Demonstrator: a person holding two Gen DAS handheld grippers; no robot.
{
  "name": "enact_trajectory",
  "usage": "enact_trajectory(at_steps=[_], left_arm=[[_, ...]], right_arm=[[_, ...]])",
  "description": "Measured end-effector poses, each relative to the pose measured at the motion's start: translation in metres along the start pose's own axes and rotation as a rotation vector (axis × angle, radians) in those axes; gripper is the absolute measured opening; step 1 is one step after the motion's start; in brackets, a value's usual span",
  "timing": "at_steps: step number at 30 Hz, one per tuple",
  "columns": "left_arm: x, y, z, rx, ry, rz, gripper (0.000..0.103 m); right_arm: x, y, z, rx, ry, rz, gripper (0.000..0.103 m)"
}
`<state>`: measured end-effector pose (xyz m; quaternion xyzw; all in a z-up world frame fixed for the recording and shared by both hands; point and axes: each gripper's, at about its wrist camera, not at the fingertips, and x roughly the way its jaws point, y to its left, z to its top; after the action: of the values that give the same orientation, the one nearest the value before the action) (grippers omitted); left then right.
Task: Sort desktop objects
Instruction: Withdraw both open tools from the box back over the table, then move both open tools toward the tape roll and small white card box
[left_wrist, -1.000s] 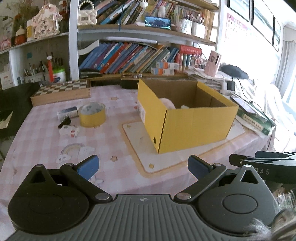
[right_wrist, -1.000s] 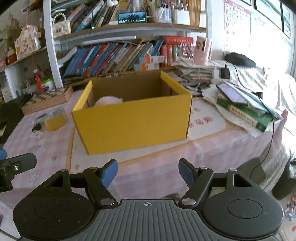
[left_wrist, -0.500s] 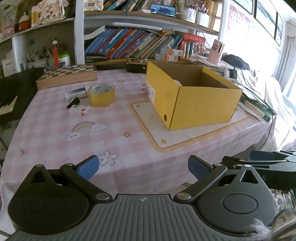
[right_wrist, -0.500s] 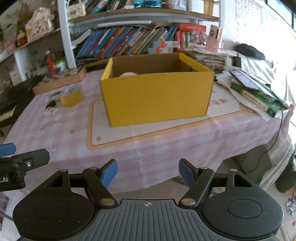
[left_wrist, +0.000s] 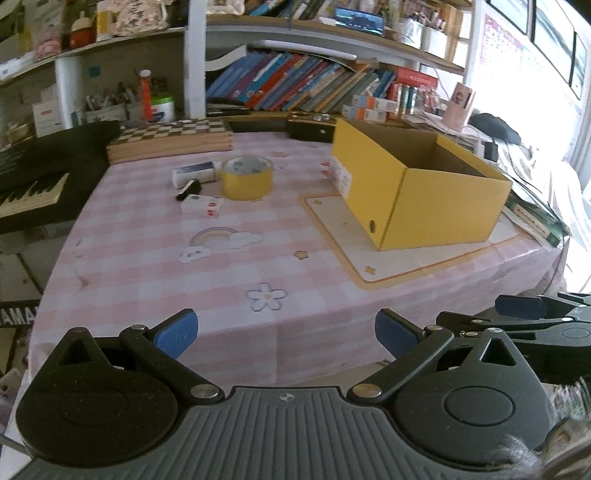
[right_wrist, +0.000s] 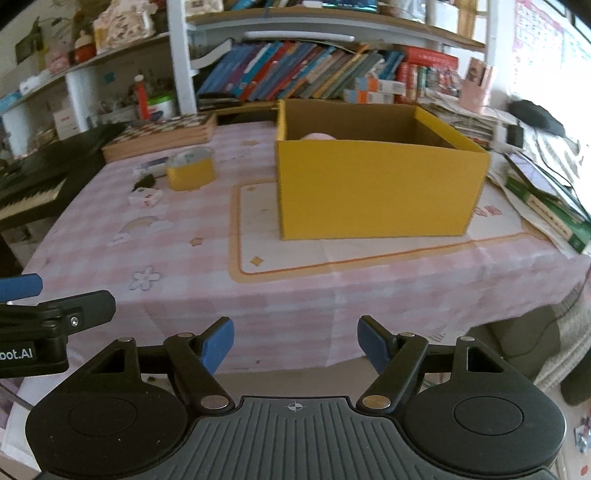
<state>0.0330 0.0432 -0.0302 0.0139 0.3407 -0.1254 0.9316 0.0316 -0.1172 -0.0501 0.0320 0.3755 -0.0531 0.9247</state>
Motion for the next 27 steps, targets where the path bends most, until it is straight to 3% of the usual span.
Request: enact_trajectory(at_steps=[15, 27], left_arm=[[-0.024, 0.048, -0.007, -0.098, -0.038, 0.107, 0.103], [-0.02, 0.072, -0.001, -0.134, -0.037, 0.167, 0.103]], right_arm=[[0.006, 0.057, 0.013, -0.129, -0.025, 0.134, 0.081], [0.02, 0.088, 0.028, -0.187, -0.034, 0.201, 0.081]])
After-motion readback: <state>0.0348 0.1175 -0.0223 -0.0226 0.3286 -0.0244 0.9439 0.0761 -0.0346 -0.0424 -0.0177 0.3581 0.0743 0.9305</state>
